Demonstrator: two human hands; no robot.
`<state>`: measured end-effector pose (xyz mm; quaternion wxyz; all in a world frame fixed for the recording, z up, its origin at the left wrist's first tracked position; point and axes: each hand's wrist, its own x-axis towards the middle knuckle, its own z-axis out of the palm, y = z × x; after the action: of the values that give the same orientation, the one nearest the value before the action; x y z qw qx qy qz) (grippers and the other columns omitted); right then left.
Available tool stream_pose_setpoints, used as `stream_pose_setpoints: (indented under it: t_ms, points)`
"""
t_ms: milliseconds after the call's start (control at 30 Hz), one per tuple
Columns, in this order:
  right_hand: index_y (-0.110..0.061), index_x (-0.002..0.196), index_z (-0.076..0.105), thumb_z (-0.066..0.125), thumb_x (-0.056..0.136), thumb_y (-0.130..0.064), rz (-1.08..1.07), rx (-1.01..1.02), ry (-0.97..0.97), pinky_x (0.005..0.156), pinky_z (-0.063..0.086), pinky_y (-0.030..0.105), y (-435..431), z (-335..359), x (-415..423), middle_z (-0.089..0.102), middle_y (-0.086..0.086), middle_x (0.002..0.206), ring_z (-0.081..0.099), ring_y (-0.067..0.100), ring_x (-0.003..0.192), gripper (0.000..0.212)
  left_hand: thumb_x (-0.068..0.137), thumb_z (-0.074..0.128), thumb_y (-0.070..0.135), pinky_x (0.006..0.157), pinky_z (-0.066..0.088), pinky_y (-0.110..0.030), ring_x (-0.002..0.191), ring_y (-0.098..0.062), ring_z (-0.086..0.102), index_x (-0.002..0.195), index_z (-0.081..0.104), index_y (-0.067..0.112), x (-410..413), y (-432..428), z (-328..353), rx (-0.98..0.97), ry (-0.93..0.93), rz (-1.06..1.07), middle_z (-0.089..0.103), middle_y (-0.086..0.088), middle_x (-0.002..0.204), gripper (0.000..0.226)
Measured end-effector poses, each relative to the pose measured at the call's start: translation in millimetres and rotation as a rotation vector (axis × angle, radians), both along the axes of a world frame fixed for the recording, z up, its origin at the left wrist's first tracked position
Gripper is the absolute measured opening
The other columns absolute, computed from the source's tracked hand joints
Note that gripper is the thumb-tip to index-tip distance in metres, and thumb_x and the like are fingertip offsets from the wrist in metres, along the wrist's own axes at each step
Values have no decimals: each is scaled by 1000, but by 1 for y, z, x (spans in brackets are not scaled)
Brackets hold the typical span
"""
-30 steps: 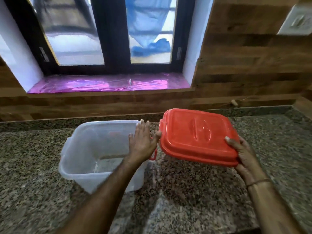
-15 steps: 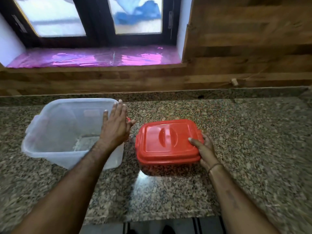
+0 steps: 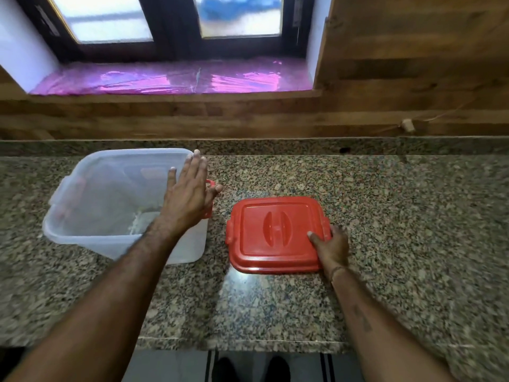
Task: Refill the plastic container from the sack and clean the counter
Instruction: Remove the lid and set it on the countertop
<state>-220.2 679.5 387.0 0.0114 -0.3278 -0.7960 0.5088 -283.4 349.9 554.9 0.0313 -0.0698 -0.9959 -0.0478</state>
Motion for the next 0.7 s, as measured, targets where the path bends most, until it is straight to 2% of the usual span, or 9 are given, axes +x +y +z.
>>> stream_pose_setpoints:
  t_ms: [100,233,367,433,533,633,700]
  points:
    - [-25,142,51,78,84,-41,0,24,-31,74,64,53,-7,0,0,53,2,126,69,29,100,65,104,31,59,128,3,-51,160,-20,-1,165,10,11,0,1,0,21,4,-3,-4,-5,174,80]
    - [-26,139,53,78,84,-39,-10,95,-61,75,64,57,-14,2,-1,54,3,128,69,32,104,61,104,32,58,128,4,-51,160,-20,0,165,10,12,1,-2,0,39,7,-6,-3,-5,174,80]
    - [-20,138,56,77,88,-32,-7,163,-89,78,63,54,-18,12,1,54,7,128,67,33,105,55,104,32,59,129,5,-51,160,-20,-1,165,9,12,0,-3,1,37,3,-10,-4,-5,174,80]
    - [-20,139,54,76,89,-34,0,170,-104,77,63,50,-19,17,4,54,7,129,66,32,105,56,104,32,60,128,6,-52,160,-20,-1,165,9,12,0,-3,0,38,2,-12,-4,-5,174,81]
    - [-25,140,49,73,89,-41,13,184,-88,79,62,54,-22,25,3,54,6,132,66,30,104,58,102,30,63,128,5,-52,160,-20,-3,165,8,13,1,-3,0,62,-4,-10,-5,-4,173,83]
    - [-25,148,42,68,94,-40,59,174,2,74,62,45,-34,49,-5,47,7,142,63,26,108,62,101,32,65,128,5,-53,160,-20,-2,166,12,16,3,-4,2,113,1,-3,-1,-3,174,83]
    - [-23,153,39,65,97,-39,94,175,92,77,61,40,-45,69,-17,43,8,149,59,25,117,64,100,31,67,127,7,-54,160,-21,2,165,16,18,5,-6,5,151,14,-2,5,-4,174,83]
